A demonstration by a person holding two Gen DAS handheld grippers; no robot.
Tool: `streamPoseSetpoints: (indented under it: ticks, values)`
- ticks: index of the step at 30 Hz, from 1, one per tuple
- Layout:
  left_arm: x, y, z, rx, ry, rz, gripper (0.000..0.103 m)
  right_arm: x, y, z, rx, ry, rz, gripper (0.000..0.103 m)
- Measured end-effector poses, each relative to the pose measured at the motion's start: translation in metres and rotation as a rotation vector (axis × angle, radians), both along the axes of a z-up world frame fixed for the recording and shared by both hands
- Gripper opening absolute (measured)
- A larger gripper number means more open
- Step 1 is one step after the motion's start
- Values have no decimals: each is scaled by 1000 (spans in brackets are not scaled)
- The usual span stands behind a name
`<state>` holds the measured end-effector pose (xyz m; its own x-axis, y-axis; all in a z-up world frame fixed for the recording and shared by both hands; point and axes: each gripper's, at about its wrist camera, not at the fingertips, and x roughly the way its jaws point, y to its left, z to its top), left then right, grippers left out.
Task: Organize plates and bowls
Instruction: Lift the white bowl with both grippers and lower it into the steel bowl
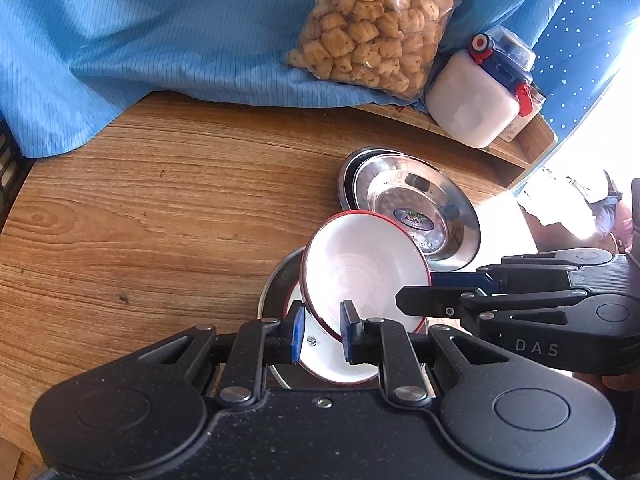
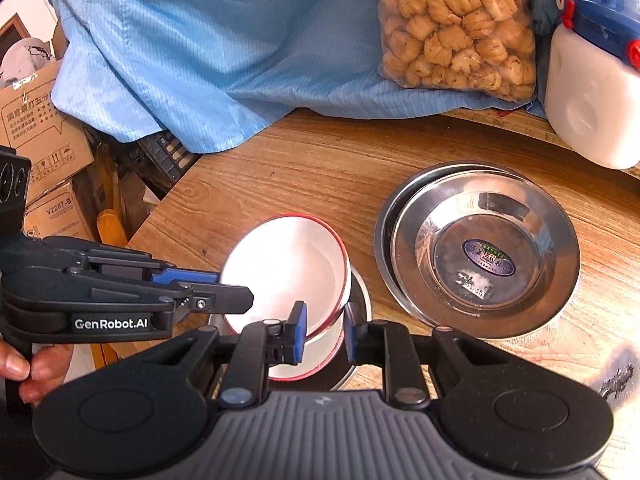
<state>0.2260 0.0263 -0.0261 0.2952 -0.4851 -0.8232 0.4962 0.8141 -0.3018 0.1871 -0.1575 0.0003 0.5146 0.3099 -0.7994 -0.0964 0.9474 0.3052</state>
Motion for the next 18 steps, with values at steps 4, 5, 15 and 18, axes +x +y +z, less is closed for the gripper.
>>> streamPoseSetpoints:
  ticks: [4, 5, 15, 18]
  values:
    - [-2, 2, 1, 5, 2, -4, 19, 0, 2, 0, -1, 7, 10, 22]
    - [-2, 3, 1, 6, 4, -5, 20, 1, 2, 0, -1, 10, 15, 22]
    - [-8, 8, -5, 15, 41, -3, 20, 0, 7, -3, -8, 41, 51, 22]
    - [-8, 9, -6, 20, 47, -6, 20, 0, 8, -4, -9, 49, 52, 22]
